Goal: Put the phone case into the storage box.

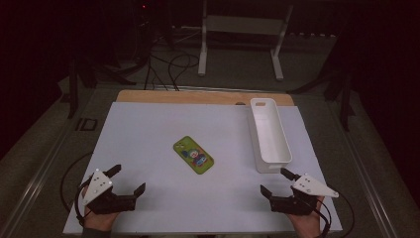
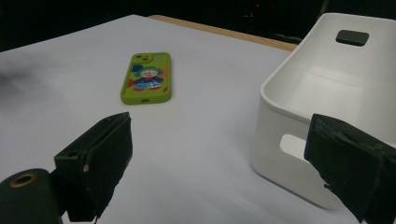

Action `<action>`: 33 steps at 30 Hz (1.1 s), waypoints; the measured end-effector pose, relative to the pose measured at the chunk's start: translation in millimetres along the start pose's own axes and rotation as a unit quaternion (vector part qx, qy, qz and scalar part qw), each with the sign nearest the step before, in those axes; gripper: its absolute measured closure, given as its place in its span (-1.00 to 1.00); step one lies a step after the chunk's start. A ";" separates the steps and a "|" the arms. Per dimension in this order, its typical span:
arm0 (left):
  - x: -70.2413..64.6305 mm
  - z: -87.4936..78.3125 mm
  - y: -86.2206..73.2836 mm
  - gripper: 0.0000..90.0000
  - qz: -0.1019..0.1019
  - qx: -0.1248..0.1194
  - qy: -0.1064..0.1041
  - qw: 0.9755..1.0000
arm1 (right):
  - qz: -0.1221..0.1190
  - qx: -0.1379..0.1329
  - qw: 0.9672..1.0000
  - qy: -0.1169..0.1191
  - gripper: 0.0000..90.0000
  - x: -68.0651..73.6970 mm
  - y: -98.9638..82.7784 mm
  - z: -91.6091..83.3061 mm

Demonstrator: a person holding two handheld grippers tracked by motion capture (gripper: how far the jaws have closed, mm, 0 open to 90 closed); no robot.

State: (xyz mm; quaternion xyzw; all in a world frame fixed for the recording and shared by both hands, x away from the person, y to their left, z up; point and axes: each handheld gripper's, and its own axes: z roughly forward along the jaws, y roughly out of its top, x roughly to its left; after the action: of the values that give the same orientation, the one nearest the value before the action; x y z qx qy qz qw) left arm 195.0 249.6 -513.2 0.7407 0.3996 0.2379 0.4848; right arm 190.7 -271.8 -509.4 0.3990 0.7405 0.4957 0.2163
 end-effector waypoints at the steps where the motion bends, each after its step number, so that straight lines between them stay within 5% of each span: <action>1: -0.1 0.1 0.0 -1.00 0.000 0.000 0.000 1.000 | 0.002 0.001 1.000 0.000 -0.83 -0.1 0.9 0.1; 33: -2.6 2.3 -0.1 -1.00 0.007 0.007 -0.002 1.000 | -0.021 0.022 1.000 0.002 -0.83 8.1 34.1 17.3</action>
State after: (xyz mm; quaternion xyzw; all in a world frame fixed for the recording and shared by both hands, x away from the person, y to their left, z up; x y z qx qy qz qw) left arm 195.2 246.2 -514.1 0.7472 0.3952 0.2373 0.4787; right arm 211.1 -249.1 -485.1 0.3871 0.7596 0.4756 0.2169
